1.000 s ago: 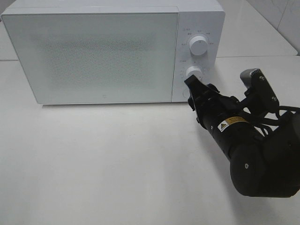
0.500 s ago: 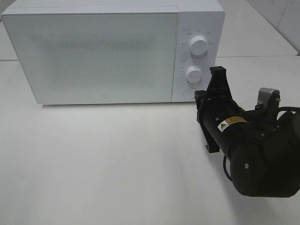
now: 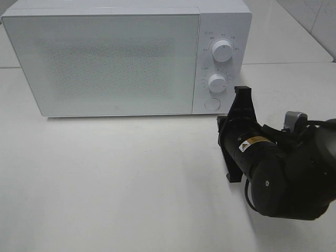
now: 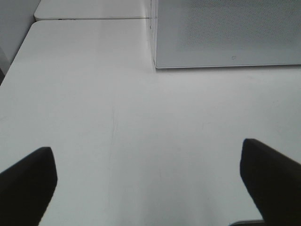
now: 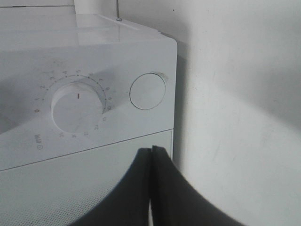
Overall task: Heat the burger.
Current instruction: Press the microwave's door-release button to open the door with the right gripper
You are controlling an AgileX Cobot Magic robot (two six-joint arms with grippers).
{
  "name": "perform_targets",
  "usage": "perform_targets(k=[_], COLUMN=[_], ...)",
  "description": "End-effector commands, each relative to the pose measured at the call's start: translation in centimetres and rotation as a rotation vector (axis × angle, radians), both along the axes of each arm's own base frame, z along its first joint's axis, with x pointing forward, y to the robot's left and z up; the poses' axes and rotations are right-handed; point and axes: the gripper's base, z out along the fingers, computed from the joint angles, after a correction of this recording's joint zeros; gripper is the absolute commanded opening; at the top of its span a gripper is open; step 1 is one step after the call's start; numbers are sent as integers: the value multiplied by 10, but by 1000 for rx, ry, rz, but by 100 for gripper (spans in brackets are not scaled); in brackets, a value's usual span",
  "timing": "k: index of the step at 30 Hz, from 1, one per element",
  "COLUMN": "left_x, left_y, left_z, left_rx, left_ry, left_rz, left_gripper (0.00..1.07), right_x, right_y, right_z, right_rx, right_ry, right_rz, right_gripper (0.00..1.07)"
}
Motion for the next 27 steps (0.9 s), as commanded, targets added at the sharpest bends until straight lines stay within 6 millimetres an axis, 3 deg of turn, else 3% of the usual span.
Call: perform_targets(k=[1,18,27], left_x=[-1,-1,-1], left_y=[0,0,0], left_z=[0,0,0], left_rx=[-6,-6,-6], left_ry=[-14,-14,-14], left_rz=[7,7,7], left_gripper=[98,98,98], right_x=[7,55,71], right_y=[7,13,8], right_z=[-7,-21,-13], right_rx=[30,70,7], right_ry=[8,34,3], right_rz=[-10,-102,-131], right_gripper=[0,0,0])
